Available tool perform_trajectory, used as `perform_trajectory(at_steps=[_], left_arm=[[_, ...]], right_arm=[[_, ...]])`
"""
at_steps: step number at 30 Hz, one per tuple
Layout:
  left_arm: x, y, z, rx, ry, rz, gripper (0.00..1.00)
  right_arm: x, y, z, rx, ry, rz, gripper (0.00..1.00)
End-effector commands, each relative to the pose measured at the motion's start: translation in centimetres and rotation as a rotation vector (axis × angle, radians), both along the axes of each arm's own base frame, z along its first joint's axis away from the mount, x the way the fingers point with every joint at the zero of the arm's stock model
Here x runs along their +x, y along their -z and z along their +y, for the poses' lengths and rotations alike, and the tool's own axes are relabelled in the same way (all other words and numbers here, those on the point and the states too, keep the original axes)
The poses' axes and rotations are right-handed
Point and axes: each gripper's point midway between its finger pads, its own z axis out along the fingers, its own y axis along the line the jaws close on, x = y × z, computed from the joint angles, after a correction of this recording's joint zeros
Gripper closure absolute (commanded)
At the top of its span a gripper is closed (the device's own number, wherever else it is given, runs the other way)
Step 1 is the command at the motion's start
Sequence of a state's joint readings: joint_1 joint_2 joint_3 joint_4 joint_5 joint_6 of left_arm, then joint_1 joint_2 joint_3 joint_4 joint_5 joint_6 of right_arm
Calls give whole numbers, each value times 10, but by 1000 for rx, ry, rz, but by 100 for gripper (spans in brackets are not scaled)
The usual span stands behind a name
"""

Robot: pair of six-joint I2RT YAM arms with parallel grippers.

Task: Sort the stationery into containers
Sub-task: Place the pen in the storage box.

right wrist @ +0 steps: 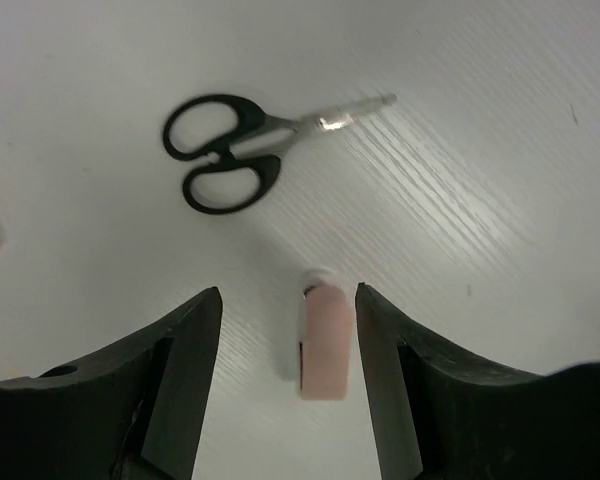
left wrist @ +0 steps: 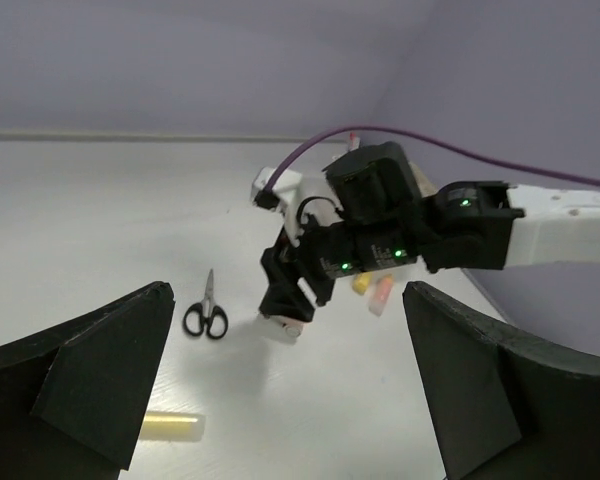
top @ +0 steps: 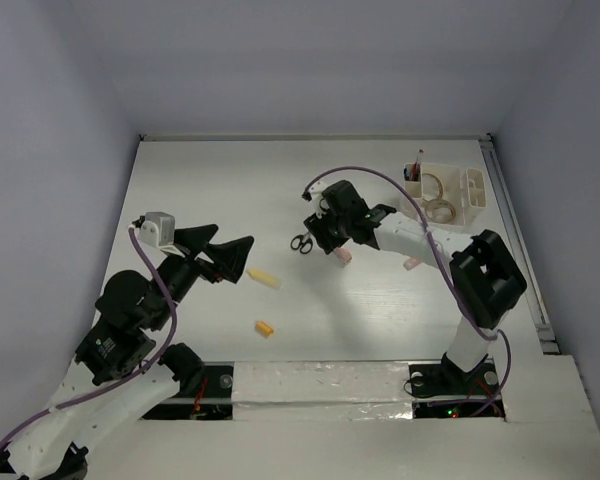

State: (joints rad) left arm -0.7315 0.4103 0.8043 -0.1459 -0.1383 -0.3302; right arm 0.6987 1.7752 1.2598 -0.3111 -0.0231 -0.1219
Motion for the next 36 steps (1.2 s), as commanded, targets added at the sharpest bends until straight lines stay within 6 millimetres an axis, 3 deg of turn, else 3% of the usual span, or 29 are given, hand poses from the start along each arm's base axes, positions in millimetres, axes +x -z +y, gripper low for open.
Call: perform_trajectory(at_steps=[1,4,7,15,23,24,25,29,31,32,33,35,36], left_arm=[[7,16,-2,66,-14,16,1],[7,20,-7,79,5,18,1],[8,24,-7,91,5,23,1],[9,27,-10,103,15,26,1],[8,28,-9,107,24,21,1],[8,28,-10,108,26,20,1],[7,28,-10,106,30,17,1],[7,29,-10,109,36,17,1],[8,29,-10,112,37,15,1],[7,29,-10,113,39,16,1],[7,29,-10,114,40,14,1],[5,29,-11,113,48,10,1],[7,28,-9,111,38,8,1]], right_arm=[[8,-8,-34,-52,146,-43,38],[2,12,-51,-102,185,8,35],[-5,26,-55,-119,187,45,34],[-5,35,-48,-88,186,88,55],[-3,44,-47,-75,185,132,53],[-3,44,-48,-77,191,132,56],[-2,44,-48,-74,199,126,73],[11,11,-50,-15,281,42,83],[21,-28,-59,53,359,-46,84],[31,-44,-69,95,409,-85,85],[35,-75,-80,158,470,-147,85],[41,-103,-96,230,539,-222,87],[46,-113,-114,254,592,-252,87]])
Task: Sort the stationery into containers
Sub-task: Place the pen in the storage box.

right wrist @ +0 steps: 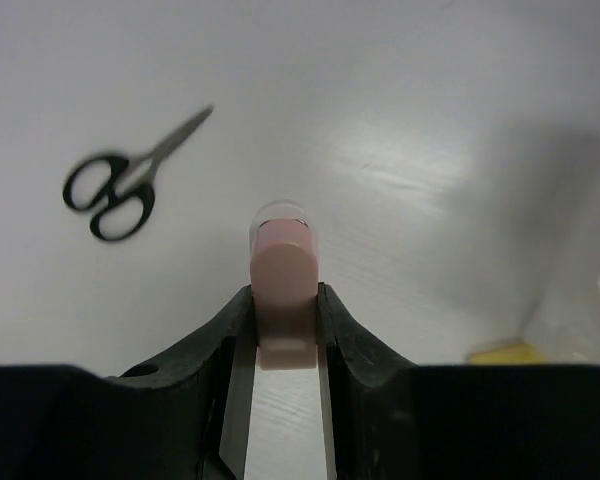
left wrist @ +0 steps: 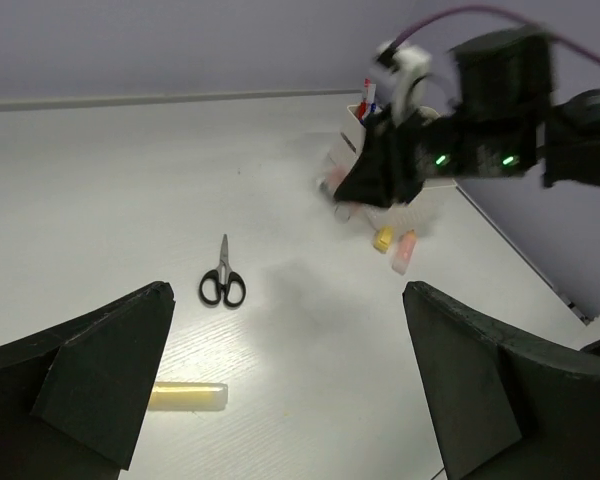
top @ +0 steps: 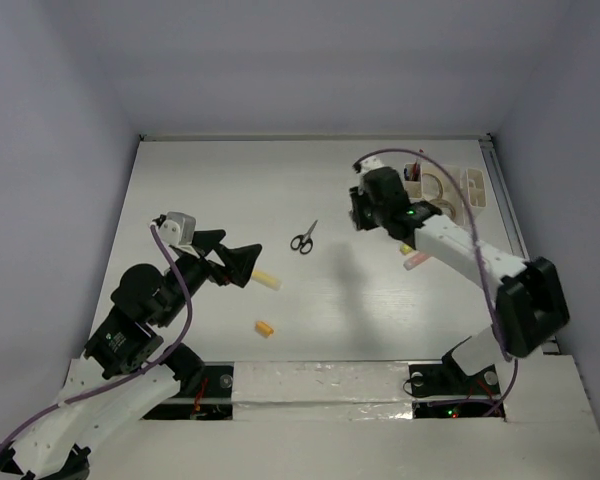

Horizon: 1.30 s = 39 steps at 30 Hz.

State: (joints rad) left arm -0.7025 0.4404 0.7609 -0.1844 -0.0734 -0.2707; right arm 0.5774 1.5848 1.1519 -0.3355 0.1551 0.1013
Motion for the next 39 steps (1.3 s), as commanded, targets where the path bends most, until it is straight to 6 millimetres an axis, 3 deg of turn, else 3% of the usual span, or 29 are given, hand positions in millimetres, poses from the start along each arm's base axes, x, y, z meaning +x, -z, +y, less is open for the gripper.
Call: perform_trajectory(at_steps=[1,3,4,7,16,26,39], left_arm=[[-2,-10,1,-20,12,-46,1],[-3,-10,1,-20,15,-48,1],[-3,-10,0,-21,19,-49,1],[-4,-9,-2,-15,33,-48,1],[-1,-10,1,-13,21,-55,1],[0,-7,-2,-4,37,-50,1],[4,-5,-1,3,30,-46,1]], right_arm=[[28,-102,-46,187,242,-295,87],[29,-112,-68,205,312,-339,87],[30,-124,-89,213,379,-377,87],[34,-133,-120,223,457,-406,87],[56,-121,-153,133,548,-375,87],[76,-121,-159,145,563,-398,87],[90,-101,-163,119,580,-399,82]])
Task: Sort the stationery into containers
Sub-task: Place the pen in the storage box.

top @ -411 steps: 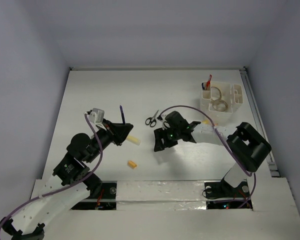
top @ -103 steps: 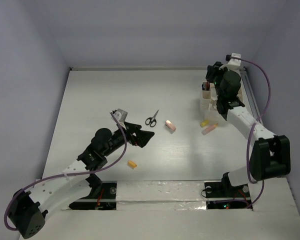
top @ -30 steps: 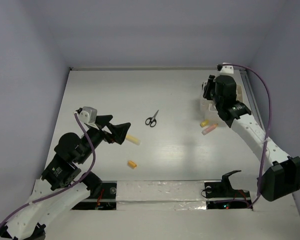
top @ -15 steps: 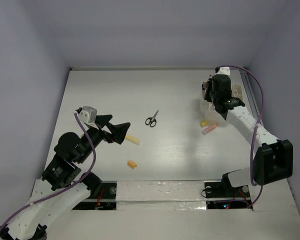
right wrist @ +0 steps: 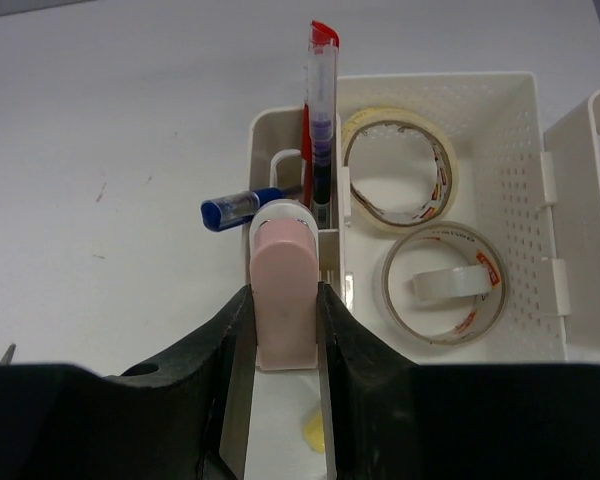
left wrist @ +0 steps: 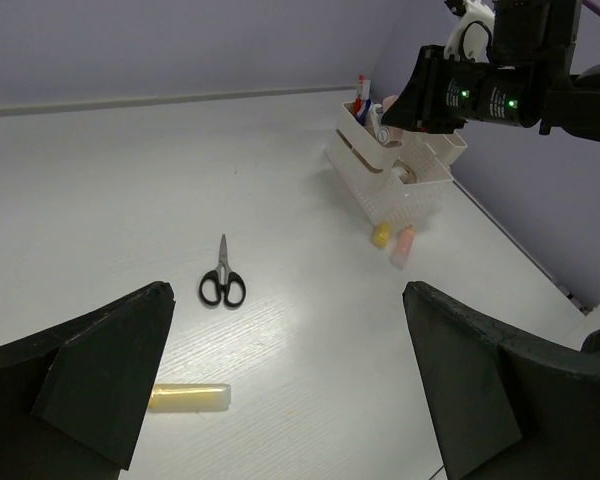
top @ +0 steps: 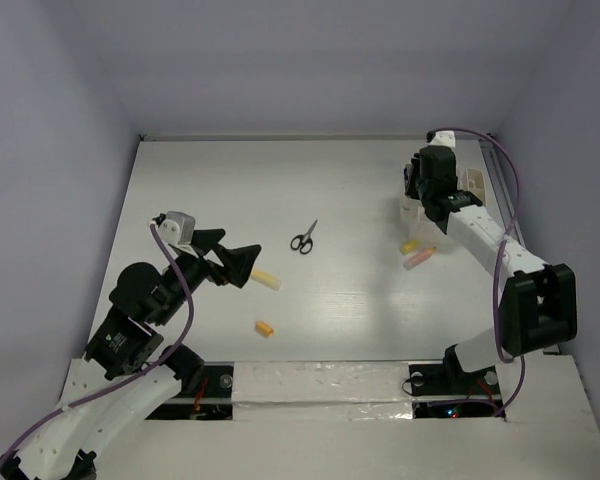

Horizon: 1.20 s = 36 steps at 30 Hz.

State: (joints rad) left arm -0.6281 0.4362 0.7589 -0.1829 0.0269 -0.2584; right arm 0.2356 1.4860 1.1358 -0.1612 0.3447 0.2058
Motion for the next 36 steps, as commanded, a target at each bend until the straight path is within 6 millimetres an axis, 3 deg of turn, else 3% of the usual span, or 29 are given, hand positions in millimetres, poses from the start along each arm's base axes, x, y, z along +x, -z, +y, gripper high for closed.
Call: perform_trajectory(at_steps=[1,4,10,14,22,25,27,29,30,32,35,36], left_arm=[[5,-5,-3,-6,6,-35,1],[4,-5,-3,-6,9,-35,1],[5,-5,-3,-5,9,-34,1],[5,-5,-4,-4,16,-35,1],[6,-4,-3,-4,10,-33,1],[6,-4,-4,-4,15,-31,1],[7,-5,-4,-7,13,-34,1],[6,-4,-5,-9,23,-33,1],[6,-4,-6,-9,24,-33,1],[7,-5,-6,-10,27,-34,1],[9,-5,-5,-9,24,-33,1],[9,-4,-6,-9,26,-31,1]], right_arm=[[16,-33,-6,5,31,-133,81],[14,-32,-5,10,29,-145,81],[2,-18,-8,15,33,-126,64],[-4,-21,-10,20,38,-136,48],[-19,-57,-3,89,3,-221,47],[-30,-53,6,142,-36,-211,54],[-44,-41,17,192,-90,-174,63],[-57,-37,31,264,-152,-165,80],[-66,-20,40,287,-182,-129,84],[-80,-9,77,341,-300,-88,86],[-86,10,116,304,-369,-20,86],[-93,29,144,285,-432,39,84]])
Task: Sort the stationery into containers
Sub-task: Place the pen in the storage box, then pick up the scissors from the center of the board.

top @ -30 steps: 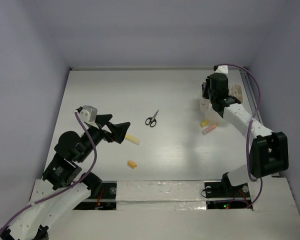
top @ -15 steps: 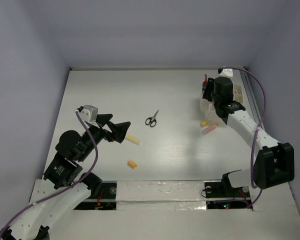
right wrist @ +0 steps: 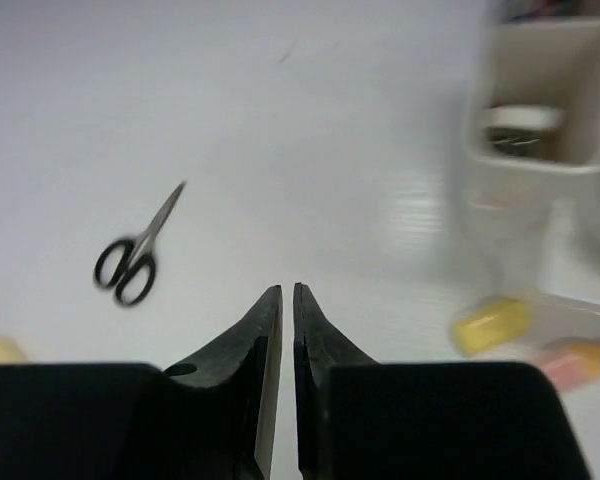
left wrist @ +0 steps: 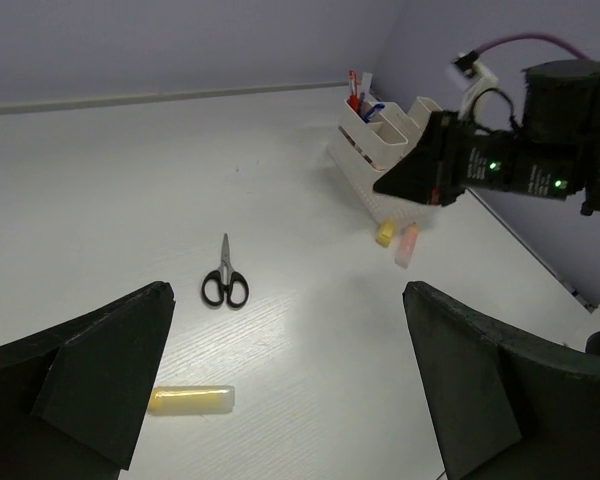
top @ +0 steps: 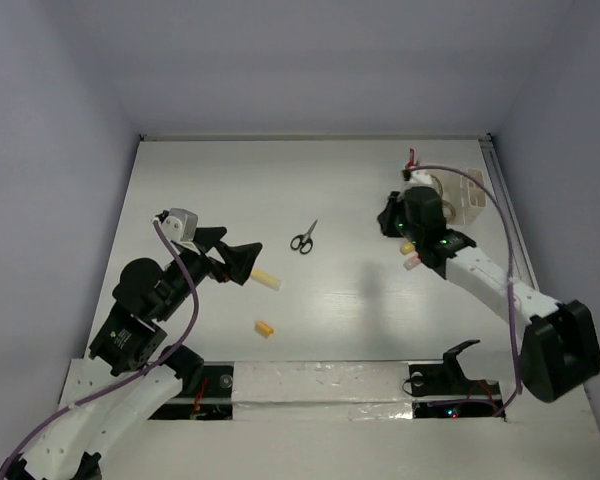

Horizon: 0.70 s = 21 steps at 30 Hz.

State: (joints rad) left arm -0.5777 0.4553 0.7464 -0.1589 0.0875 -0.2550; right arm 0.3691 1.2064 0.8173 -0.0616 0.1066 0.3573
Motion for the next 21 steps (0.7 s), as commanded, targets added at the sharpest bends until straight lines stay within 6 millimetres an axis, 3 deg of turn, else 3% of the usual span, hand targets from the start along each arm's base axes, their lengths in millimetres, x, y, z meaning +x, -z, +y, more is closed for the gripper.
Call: perform_trajectory(at_steps=[1,3,4,5,8,10,15,18,21], left_arm=[[3,-8,-4,-17,14,-34,1],[5,-7,-1,-16,-1,-32,1],[5,-8,0,-17,-6,-33,1],[5,-8,1,-15,-12,-34,1],[6,-7,1,-13,-15,-30,1],[7,-7,1,-11,-15,-29,1],[6,-7,2,-11,-18,-32,1],[7,-6,2,-8,-18,-31,1],[8,-6,3,-8,-26,-30,1]], right_arm=[[-10,12,77,15,-191,38,82],[-11,25,101,-18,-242,56,73],[-10,47,113,-54,-278,101,69],[-6,42,127,-80,-339,79,66],[-14,62,170,-176,-595,124,65],[-15,79,182,-263,-700,116,65],[-3,88,191,-365,-796,107,64],[-11,103,193,-392,-877,181,63],[-13,106,196,-423,-909,204,63]])
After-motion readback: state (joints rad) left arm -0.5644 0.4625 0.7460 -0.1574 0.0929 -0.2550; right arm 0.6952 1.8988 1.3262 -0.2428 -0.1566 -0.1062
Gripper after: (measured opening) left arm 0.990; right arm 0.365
